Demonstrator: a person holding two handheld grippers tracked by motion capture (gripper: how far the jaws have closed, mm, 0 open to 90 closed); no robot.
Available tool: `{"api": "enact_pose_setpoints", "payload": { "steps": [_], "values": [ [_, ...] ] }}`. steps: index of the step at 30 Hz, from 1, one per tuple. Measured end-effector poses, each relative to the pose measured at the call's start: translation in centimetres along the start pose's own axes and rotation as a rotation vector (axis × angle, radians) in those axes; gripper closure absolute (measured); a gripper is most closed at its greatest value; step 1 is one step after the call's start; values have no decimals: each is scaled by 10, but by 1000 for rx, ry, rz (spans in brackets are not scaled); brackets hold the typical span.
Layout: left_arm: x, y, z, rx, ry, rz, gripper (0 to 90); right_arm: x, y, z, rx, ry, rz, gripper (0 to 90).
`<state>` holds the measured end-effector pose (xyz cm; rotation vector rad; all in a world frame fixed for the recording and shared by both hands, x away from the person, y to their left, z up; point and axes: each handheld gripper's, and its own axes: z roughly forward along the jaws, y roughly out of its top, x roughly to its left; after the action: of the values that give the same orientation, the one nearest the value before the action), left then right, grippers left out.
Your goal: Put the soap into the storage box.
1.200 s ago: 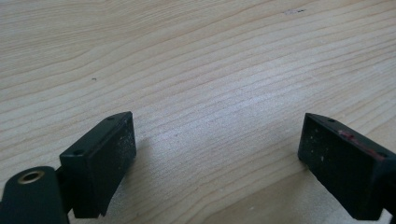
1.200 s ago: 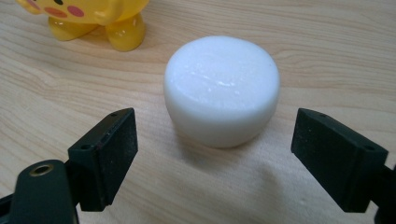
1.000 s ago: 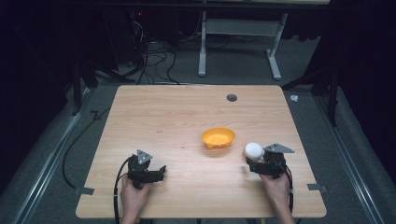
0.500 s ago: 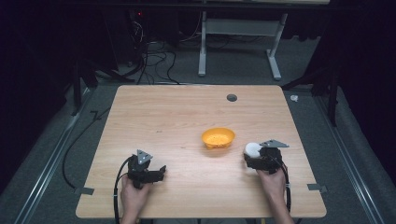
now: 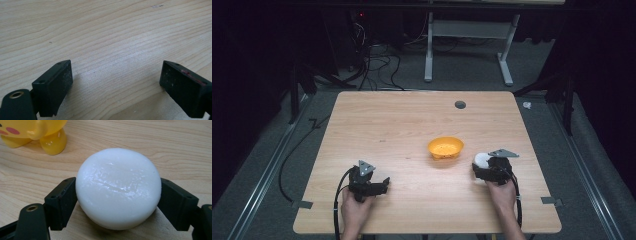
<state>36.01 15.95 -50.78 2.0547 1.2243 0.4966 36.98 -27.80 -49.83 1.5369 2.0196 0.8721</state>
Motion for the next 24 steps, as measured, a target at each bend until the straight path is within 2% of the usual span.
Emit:
{"api": "enact_pose_setpoints", "payload": {
  "steps": [8,24],
  "values": [
    [0,0,0,0,-1,0,116,3,0,-1,-3,-10,-8,236],
    [0,0,0,0,-1,0,115,6,3,-10,-46,29,-11,238]
  ]
}}
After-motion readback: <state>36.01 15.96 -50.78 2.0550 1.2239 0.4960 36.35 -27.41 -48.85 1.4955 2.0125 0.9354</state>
